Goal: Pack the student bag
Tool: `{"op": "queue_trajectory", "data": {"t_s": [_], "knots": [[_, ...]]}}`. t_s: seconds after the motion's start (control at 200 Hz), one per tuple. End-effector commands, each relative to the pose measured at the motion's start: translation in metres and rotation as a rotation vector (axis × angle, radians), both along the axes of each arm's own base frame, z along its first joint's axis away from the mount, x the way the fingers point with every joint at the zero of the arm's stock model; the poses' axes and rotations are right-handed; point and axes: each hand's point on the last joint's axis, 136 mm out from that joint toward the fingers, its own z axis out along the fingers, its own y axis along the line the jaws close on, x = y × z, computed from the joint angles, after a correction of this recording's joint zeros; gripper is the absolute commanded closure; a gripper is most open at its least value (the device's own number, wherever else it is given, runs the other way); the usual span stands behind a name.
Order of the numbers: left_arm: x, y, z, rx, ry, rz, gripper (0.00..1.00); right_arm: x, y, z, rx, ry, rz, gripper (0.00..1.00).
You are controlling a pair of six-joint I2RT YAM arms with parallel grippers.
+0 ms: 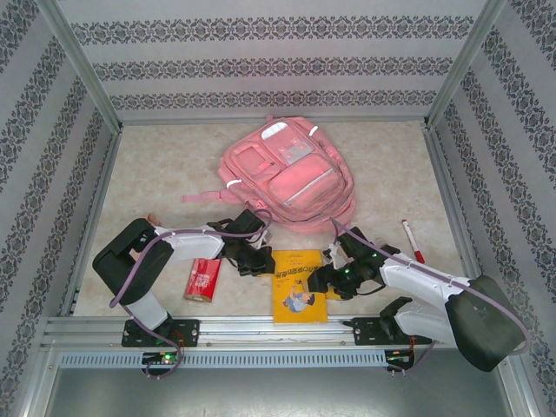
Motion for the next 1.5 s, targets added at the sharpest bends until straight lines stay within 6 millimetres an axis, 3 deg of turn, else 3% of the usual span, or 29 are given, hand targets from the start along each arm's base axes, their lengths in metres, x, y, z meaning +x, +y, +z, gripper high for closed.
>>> {"op": "queue_trajectory", "data": {"t_s": [0.0,0.155,0.285,0.6,0.894,0.999,1.154,1.249,1.269,1.329,1.399,1.494], "knots": [[-0.048,0.133,-0.092,0.619,0.113,0.096,0.98,0.021,0.017,0.015,0.123,-0.120,0.007,0.34],[-0.050,0.138,-0.094,0.621,0.126,0.121,0.98,0.018,0.011,0.009,0.140,-0.101,-0.030,0.36],[-0.050,0.142,-0.093,0.606,0.130,0.158,0.99,0.024,0.008,0.016,0.183,-0.114,-0.069,0.41],[-0.046,0.142,-0.088,0.580,0.120,0.192,1.00,0.025,0.022,0.038,0.324,-0.135,-0.023,0.50],[-0.042,0.136,-0.083,0.551,0.107,0.192,1.00,0.028,0.029,0.039,0.336,-0.144,-0.019,0.56],[-0.031,0.119,-0.066,0.466,0.075,0.205,1.00,0.028,0.037,0.038,0.317,-0.152,0.008,0.61],[0.003,0.092,-0.011,0.307,-0.088,0.223,1.00,0.031,0.055,0.048,0.338,-0.183,0.032,0.63],[0.016,0.081,0.012,0.260,-0.130,0.224,1.00,0.035,0.060,0.054,0.342,-0.210,0.025,0.68],[0.017,0.079,0.015,0.250,-0.132,0.222,1.00,0.043,0.065,0.066,0.359,-0.242,0.022,0.70],[0.019,0.072,0.018,0.221,-0.120,0.221,1.00,0.049,0.069,0.075,0.368,-0.272,0.004,0.78],[0.018,0.070,0.016,0.216,-0.101,0.218,1.00,0.055,0.070,0.082,0.368,-0.296,-0.018,0.88],[0.015,0.072,0.012,0.232,-0.092,0.211,0.99,0.061,0.071,0.086,0.363,-0.314,-0.042,0.94]]}}
